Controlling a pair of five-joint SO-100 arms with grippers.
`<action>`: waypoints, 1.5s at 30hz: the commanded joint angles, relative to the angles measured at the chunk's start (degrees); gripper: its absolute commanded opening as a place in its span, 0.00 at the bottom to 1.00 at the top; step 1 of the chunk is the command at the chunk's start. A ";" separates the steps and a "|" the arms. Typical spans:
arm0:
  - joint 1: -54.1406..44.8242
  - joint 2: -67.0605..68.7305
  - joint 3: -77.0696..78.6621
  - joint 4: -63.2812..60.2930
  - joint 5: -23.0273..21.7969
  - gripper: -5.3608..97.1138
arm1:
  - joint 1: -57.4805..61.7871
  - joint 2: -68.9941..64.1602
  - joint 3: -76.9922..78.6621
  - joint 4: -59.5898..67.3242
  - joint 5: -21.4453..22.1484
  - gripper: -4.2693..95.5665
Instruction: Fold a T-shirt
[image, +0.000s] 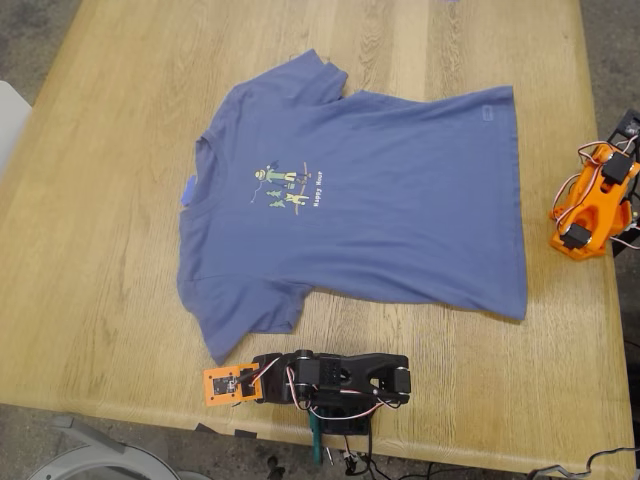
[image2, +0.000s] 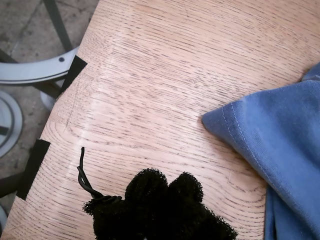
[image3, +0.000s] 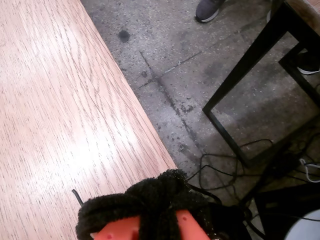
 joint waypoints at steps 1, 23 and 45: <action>-1.14 6.59 -0.88 -1.32 0.53 0.05 | 5.71 0.44 4.04 0.09 -0.18 0.05; 0.26 6.59 -8.09 -1.58 -2.29 0.28 | 1.85 0.44 1.05 -11.69 2.55 0.17; 11.25 6.42 -32.43 6.77 -0.44 0.71 | -33.84 -1.41 -41.48 -3.16 10.72 0.48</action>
